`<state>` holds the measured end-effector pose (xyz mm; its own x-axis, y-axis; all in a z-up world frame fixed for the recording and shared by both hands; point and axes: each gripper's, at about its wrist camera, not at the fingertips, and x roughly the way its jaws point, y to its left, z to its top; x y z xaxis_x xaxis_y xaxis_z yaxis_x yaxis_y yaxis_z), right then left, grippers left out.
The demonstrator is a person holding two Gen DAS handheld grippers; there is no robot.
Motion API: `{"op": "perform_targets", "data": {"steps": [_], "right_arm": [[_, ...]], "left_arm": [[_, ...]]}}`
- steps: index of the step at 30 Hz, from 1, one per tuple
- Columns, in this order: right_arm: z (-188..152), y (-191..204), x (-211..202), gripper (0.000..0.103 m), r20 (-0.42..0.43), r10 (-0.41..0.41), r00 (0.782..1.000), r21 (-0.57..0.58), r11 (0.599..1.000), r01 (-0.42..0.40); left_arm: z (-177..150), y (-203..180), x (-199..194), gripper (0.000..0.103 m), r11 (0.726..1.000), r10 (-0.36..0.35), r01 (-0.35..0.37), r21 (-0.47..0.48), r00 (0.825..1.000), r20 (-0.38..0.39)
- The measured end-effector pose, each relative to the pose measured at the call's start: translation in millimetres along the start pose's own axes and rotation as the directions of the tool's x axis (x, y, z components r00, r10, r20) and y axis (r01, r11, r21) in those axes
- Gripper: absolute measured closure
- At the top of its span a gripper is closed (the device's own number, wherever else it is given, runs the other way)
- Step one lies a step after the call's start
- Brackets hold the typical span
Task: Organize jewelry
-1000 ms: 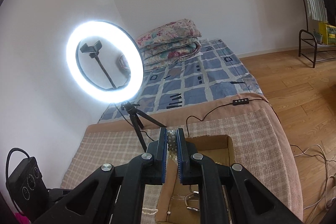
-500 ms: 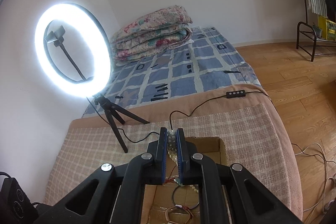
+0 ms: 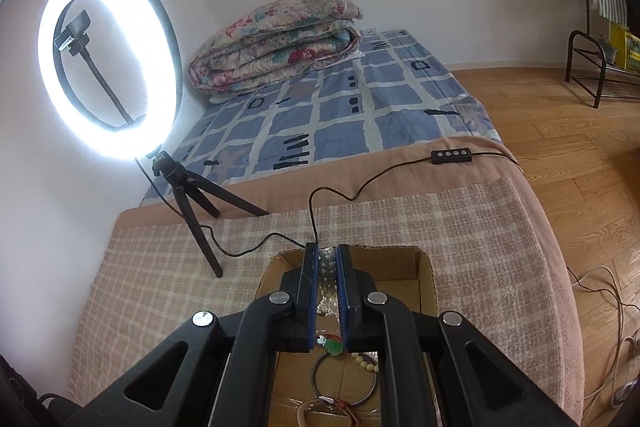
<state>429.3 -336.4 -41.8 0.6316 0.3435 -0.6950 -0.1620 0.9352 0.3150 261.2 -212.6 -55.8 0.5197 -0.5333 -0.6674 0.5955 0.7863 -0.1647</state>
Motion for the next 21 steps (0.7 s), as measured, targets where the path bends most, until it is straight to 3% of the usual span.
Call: {"op": "perform_targets", "data": {"steps": [2, 3, 4, 7, 8, 10, 11, 12, 17, 21], "right_arm": [[0, 2, -2, 0.087, 0.007, -0.005, 1.000, -0.009, 1.000, 0.005], [0, 3, -2, 0.077, 0.007, -0.003, 1.000, -0.009, 1.000, 0.003], [0, 4, -3, 0.072, 0.006, -0.001, 1.000, -0.009, 1.000, 0.001], [-2, 6, -4, 0.053, 0.009, -0.018, 1.000, -0.018, 1.000, 0.019], [-2, 7, -5, 0.032, 0.014, -0.035, 0.999, -0.018, 0.999, 0.035], [-3, 8, -10, 0.010, 0.038, -0.073, 0.997, -0.012, 0.997, 0.074], [-3, 9, -12, 0.005, 0.053, -0.091, 0.994, -0.009, 0.996, 0.092], [-2, 9, -14, 0.000, 0.060, -0.108, 0.992, -0.009, 0.994, 0.109], [-3, 13, -22, 0.000, 0.063, -0.171, 0.983, -0.019, 0.985, 0.173], [-6, 20, -31, 0.000, 0.080, -0.193, 0.978, -0.034, 0.980, 0.196]], "left_arm": [[1, 0, -1, 0.098, 1.000, 0.002, -0.002, -0.006, 1.000, 0.003], [1, 1, -1, 0.097, 1.000, 0.001, -0.001, -0.010, 1.000, 0.003], [1, 1, -1, 0.091, 1.000, 0.003, -0.003, -0.011, 1.000, 0.002], [1, 2, -5, 0.033, 1.000, 0.017, -0.016, -0.021, 1.000, 0.015], [0, 3, -9, 0.030, 0.999, 0.023, -0.022, -0.026, 0.999, 0.035], [0, 4, -13, 0.030, 0.999, 0.029, -0.028, -0.028, 0.999, 0.041], [0, 5, -14, 0.030, 0.999, 0.033, -0.032, -0.030, 0.999, 0.036], [0, 5, -14, 0.030, 0.999, 0.037, -0.036, -0.035, 0.999, 0.032], [-2, 7, -22, 0.028, 0.998, 0.050, -0.049, -0.046, 0.998, 0.028], [-3, 6, -33, 0.019, 0.997, 0.062, -0.059, -0.053, 0.997, 0.048]]}}
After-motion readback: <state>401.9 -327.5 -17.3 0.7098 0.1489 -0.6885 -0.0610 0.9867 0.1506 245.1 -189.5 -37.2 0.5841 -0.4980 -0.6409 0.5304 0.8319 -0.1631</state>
